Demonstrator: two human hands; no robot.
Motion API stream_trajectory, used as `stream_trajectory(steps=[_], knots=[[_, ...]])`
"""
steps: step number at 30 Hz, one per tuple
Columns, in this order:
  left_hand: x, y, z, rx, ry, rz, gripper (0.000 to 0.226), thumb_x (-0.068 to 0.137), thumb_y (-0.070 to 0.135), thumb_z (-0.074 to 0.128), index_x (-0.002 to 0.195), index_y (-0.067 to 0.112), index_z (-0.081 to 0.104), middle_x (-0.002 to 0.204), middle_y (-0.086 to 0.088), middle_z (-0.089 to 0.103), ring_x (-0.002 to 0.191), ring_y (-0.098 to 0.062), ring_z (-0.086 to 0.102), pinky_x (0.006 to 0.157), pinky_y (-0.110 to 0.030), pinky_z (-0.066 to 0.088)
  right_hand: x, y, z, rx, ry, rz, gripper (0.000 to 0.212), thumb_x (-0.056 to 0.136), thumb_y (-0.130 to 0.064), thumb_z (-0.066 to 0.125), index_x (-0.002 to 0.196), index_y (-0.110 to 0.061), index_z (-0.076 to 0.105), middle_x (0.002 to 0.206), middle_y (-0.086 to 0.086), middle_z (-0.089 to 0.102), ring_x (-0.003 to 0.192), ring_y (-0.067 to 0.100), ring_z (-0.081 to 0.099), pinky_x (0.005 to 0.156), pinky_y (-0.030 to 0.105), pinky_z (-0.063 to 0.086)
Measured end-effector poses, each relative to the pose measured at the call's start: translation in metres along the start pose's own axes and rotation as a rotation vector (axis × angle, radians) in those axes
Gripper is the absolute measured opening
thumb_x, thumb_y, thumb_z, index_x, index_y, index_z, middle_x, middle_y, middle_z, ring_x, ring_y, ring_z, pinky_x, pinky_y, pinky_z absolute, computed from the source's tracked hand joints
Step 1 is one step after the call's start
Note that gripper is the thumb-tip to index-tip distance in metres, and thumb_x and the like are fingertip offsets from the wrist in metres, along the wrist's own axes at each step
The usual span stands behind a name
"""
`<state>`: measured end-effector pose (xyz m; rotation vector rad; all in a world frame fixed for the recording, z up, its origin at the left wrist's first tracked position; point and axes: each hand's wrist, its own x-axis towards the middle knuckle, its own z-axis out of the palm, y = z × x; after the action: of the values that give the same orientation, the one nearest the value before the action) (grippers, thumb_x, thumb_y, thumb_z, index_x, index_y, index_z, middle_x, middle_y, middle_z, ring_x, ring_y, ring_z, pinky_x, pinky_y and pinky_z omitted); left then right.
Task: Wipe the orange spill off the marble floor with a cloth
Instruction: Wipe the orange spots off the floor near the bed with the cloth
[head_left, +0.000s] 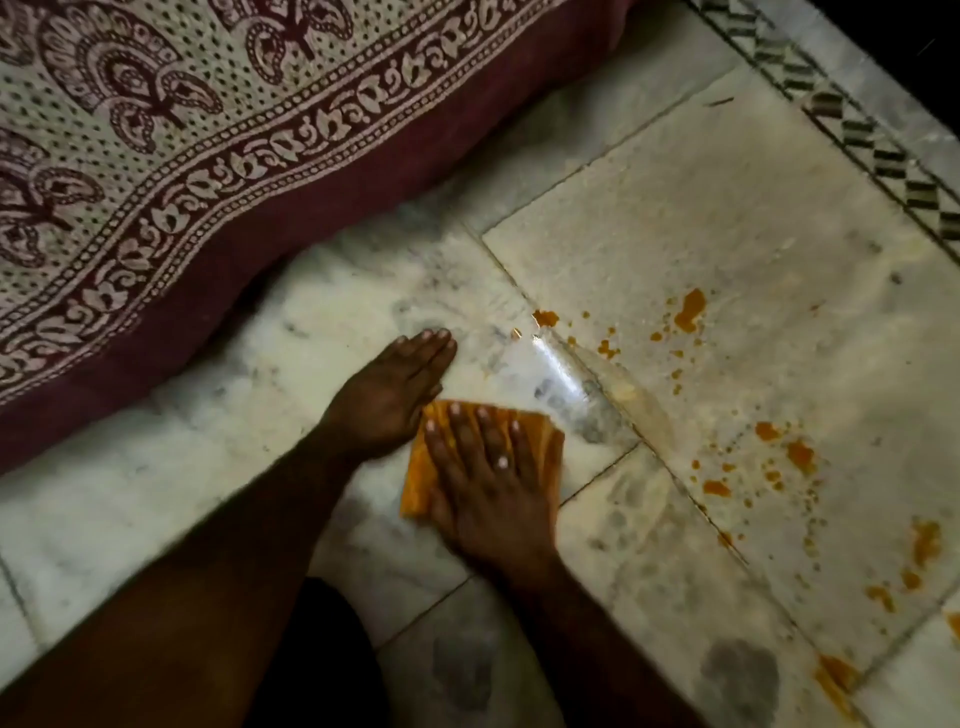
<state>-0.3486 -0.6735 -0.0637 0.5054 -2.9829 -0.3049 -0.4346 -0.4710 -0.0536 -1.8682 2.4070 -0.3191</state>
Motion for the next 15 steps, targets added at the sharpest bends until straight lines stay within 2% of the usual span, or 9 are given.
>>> stream_trajectory(steps=[2, 6, 8, 11, 15], knots=[[0.000, 0.000, 0.000, 0.014, 0.020, 0.002, 0.052, 0.103, 0.024, 0.038, 0.150, 0.003, 0.043, 0.156, -0.017, 0.042, 0.144, -0.029, 0.040, 0.121, -0.042, 0.026, 0.026, 0.021, 0.001, -0.007, 0.008, 0.033, 0.066, 0.100, -0.049, 0.045, 0.160, -0.023, 0.033, 0.167, 0.007, 0.028, 0.156, 0.029, 0.023, 0.123, 0.057, 0.021], [0.001, -0.001, 0.001, 0.031, 0.028, -0.009, 0.051, 0.106, 0.025, 0.037, 0.153, 0.004, 0.038, 0.159, -0.014, 0.037, 0.148, -0.026, 0.034, 0.123, -0.042, 0.025, 0.042, 0.069, -0.009, -0.110, -0.005, 0.234, 0.067, 0.103, -0.049, 0.038, 0.162, -0.020, 0.025, 0.169, 0.010, 0.021, 0.156, 0.032, 0.019, 0.124, 0.057, 0.018], [0.003, -0.001, 0.002, 0.041, 0.016, -0.019, 0.053, 0.106, 0.028, 0.035, 0.154, 0.005, 0.035, 0.161, -0.013, 0.033, 0.150, -0.025, 0.031, 0.124, -0.043, 0.025, 0.026, 0.081, -0.015, -0.139, 0.001, 0.351, 0.067, 0.104, -0.047, 0.035, 0.163, -0.018, 0.023, 0.169, 0.011, 0.021, 0.156, 0.033, 0.021, 0.123, 0.059, 0.021], [0.003, 0.005, 0.004, 0.057, -0.011, -0.081, 0.057, 0.106, 0.034, 0.030, 0.155, 0.005, 0.032, 0.162, -0.015, 0.030, 0.150, -0.028, 0.031, 0.124, -0.043, 0.024, -0.017, 0.061, -0.016, -0.150, 0.016, 0.507, 0.067, 0.102, -0.043, 0.037, 0.162, -0.014, 0.025, 0.168, 0.014, 0.024, 0.154, 0.038, 0.026, 0.121, 0.061, 0.025], [0.006, 0.022, 0.011, 0.082, 0.054, -0.173, 0.057, 0.104, 0.030, 0.034, 0.154, 0.003, 0.034, 0.161, -0.017, 0.032, 0.149, -0.031, 0.033, 0.122, -0.046, 0.027, -0.029, 0.031, -0.013, -0.140, -0.016, 0.390, 0.068, 0.098, -0.042, 0.041, 0.159, -0.015, 0.032, 0.167, 0.014, 0.027, 0.153, 0.038, 0.026, 0.120, 0.061, 0.026]])
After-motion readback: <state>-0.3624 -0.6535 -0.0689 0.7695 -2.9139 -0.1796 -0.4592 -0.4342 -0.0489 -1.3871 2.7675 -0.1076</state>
